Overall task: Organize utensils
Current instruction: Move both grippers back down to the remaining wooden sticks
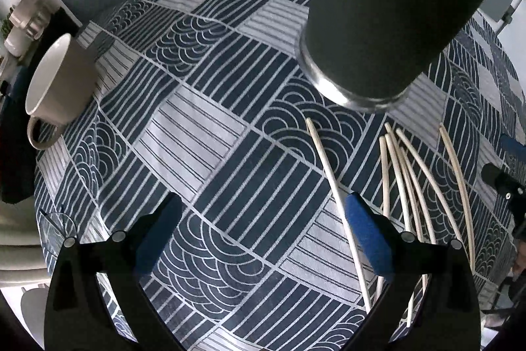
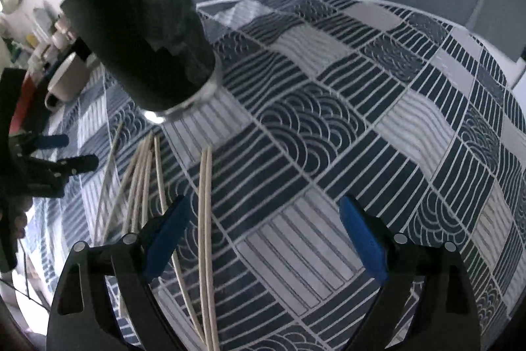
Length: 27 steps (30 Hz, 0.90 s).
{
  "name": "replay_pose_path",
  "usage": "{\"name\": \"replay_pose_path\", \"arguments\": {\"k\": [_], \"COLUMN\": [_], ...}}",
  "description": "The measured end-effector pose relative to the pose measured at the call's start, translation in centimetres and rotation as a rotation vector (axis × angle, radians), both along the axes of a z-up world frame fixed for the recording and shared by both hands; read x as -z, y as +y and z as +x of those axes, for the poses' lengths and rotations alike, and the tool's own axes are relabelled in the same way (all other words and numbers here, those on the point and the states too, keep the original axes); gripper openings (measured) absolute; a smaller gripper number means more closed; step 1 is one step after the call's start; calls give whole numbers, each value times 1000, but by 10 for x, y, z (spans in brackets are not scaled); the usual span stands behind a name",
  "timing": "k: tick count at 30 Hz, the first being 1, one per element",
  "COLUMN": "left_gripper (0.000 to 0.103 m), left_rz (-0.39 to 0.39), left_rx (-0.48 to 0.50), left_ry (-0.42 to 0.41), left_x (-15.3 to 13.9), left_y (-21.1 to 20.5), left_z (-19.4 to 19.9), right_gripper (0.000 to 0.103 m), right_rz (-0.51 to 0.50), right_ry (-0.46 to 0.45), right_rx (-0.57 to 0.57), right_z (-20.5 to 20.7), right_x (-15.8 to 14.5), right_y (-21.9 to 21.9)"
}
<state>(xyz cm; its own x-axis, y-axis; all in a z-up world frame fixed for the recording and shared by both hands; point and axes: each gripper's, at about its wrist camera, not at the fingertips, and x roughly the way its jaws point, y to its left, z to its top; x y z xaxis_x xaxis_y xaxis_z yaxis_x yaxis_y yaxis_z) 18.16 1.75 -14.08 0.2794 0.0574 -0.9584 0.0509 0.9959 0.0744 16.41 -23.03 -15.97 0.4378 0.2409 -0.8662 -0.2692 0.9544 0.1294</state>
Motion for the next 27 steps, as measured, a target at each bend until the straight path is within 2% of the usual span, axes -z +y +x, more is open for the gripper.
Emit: {"name": "replay_pose_path", "arguments": {"k": [4,10,17,24,27], "left_gripper": [97,97,97,98,99], "left_rz": [-10,16,34,-47,-43], "left_rx": [0,2,12,-59,-67], "left_ry": [16,24,37,48,35], "left_x": [3,9,19,24,25], "left_y": [-2,-5,-11,3,5], "left_z": [0,0,0,-2,-4], "right_gripper": [87,88,91,95,95], "right_rz": [-22,-61,-96,-169,-180], "right_ry": [16,41,26,51,84], "right_rx": [-20,-20,-33,0,10], "right_z": [-2,-4,-7,-4,-2], "right_x": [7,16,19,18,20], "right_y": [3,6,10,10,12]}}
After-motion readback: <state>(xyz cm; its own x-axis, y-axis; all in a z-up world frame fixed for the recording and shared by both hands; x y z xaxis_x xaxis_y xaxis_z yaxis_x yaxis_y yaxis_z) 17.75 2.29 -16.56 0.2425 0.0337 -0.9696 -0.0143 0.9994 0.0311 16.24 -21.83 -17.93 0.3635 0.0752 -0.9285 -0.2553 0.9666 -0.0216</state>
